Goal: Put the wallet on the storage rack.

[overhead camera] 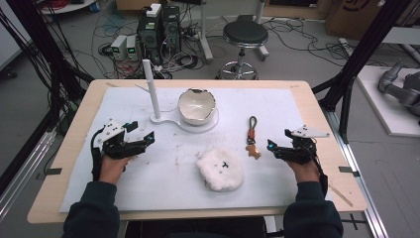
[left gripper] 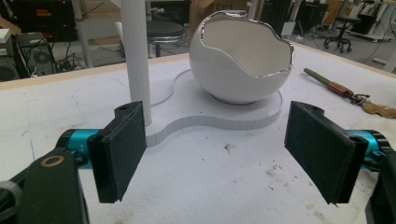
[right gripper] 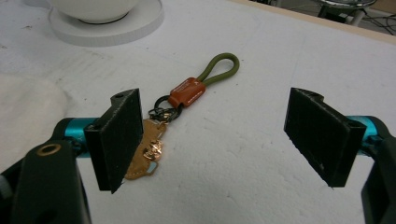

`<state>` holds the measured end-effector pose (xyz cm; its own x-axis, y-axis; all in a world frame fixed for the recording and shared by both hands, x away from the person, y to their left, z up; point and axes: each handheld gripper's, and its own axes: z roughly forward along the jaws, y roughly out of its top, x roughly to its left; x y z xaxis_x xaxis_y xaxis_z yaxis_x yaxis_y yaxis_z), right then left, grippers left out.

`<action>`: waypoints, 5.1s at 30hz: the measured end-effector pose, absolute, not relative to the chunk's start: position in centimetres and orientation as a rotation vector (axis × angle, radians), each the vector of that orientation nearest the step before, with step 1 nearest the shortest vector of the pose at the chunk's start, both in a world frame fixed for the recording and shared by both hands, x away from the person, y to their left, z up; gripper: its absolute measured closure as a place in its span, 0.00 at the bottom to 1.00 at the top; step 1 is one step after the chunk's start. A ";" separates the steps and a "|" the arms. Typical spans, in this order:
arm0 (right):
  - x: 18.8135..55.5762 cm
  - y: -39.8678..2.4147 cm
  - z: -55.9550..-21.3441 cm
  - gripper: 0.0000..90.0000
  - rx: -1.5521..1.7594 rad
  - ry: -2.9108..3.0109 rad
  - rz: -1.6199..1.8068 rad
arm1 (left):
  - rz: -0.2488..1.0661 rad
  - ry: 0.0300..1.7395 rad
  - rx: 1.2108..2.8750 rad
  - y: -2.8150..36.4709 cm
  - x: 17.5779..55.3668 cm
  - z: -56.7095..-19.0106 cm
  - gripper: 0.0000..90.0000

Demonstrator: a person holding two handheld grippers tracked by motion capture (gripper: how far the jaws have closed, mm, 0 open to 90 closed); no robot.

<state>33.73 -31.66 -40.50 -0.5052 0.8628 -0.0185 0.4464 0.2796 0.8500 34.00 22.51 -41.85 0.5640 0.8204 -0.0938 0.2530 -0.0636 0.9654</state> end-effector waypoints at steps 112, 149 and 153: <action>32.8 -20.6 -39.8 0.85 0.736 2.456 1.662 | 0.198 0.527 1.773 13.8 32.8 -42.0 0.81; 40.2 -14.8 -29.8 0.87 0.633 2.243 1.450 | 0.488 0.942 1.623 22.1 34.5 -41.8 0.32; 42.0 -13.5 -28.8 0.87 0.613 2.243 1.410 | 0.504 0.953 1.607 22.9 34.5 -41.8 0.30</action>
